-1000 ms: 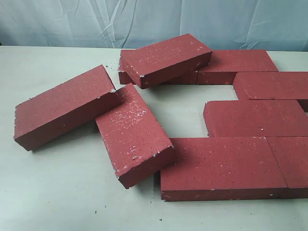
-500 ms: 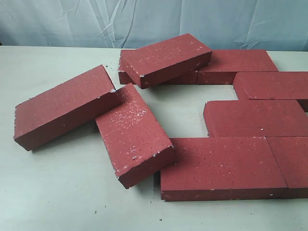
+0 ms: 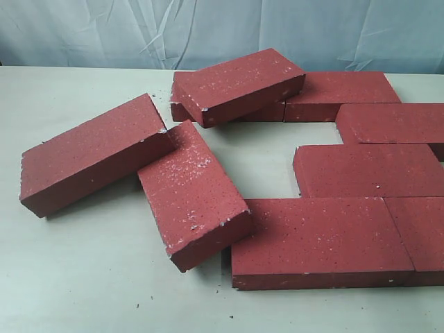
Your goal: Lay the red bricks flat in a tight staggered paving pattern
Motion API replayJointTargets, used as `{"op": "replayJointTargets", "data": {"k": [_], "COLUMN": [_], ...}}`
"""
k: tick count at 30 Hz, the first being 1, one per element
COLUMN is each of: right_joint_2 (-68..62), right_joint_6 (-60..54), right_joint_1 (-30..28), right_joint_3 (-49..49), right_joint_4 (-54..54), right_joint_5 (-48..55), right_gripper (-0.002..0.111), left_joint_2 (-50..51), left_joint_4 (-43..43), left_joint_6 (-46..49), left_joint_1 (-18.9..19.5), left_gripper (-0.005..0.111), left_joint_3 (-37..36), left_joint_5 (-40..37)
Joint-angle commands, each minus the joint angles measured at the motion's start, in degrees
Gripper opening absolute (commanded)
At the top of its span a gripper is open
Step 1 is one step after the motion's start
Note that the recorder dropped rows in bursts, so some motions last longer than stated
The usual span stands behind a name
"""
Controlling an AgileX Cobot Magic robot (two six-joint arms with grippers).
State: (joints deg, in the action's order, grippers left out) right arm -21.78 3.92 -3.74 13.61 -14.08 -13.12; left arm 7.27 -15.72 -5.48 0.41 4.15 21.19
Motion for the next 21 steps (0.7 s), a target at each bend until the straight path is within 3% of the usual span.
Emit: {"op": "replayJointTargets", "data": {"k": [1,11,21], "right_joint_2": [-7.75,-23.78,-39.99], "right_joint_6": [0.21,1.26,1.27], "right_joint_1": [-0.09,-0.09,9.05], "right_joint_3": [5.51,17.38,29.73], "right_joint_4": [2.56,6.22,13.71], "right_joint_5": [-0.9,2.76,10.8], "right_gripper": [-0.001,-0.001,-0.001], "left_joint_2": [6.56,25.73,44.68], "left_joint_4": [2.89,10.61,22.49], "left_joint_6": [-0.31,-1.48,-4.38], "left_joint_1": [0.06,0.06,0.06], "left_gripper": [0.0,0.0,0.0], "left_joint_3": [4.61,13.37,20.65], "left_joint_5": [0.47,-4.68,-5.17]}}
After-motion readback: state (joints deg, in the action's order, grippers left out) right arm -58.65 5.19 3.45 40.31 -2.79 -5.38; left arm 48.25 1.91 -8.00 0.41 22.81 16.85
